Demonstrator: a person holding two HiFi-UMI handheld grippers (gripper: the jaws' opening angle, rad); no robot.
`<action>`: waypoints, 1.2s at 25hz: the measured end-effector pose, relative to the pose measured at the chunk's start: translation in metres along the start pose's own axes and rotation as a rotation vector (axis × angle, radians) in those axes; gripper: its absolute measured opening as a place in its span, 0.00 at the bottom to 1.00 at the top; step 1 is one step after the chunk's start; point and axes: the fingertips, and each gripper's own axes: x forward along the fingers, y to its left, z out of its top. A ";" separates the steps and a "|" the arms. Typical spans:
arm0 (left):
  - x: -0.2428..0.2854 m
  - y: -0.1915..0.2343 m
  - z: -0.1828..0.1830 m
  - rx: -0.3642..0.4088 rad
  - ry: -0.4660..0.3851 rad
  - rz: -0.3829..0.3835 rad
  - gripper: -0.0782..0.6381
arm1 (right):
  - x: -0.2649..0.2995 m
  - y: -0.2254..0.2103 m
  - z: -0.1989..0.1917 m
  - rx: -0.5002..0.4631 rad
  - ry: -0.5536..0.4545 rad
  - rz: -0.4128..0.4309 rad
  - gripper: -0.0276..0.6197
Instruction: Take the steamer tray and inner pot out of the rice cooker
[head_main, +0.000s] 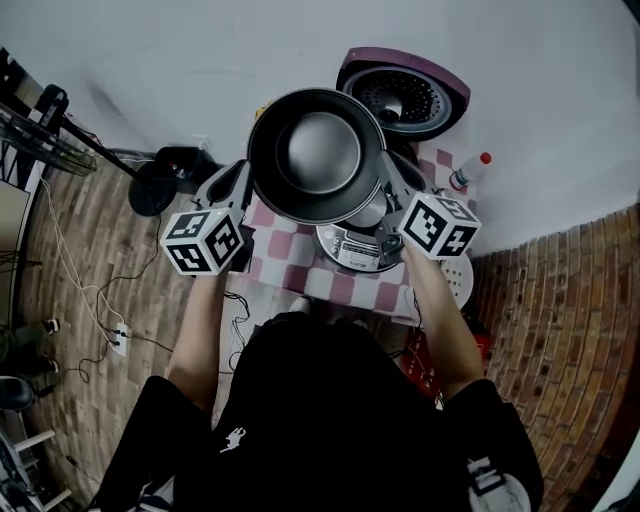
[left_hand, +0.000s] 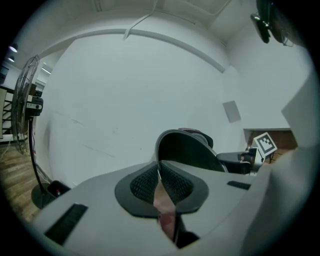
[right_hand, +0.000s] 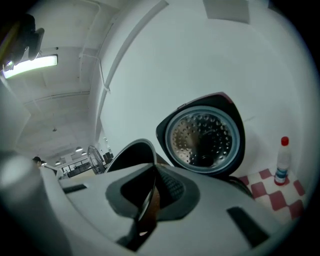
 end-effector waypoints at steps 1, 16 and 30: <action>-0.004 0.007 -0.001 -0.004 0.001 0.006 0.14 | 0.005 0.005 -0.004 0.003 0.007 0.008 0.07; -0.055 0.089 -0.027 -0.048 0.057 0.057 0.14 | 0.046 0.067 -0.072 0.072 0.100 0.040 0.07; -0.097 0.122 -0.092 -0.121 0.164 0.069 0.14 | 0.037 0.091 -0.147 0.133 0.196 0.029 0.07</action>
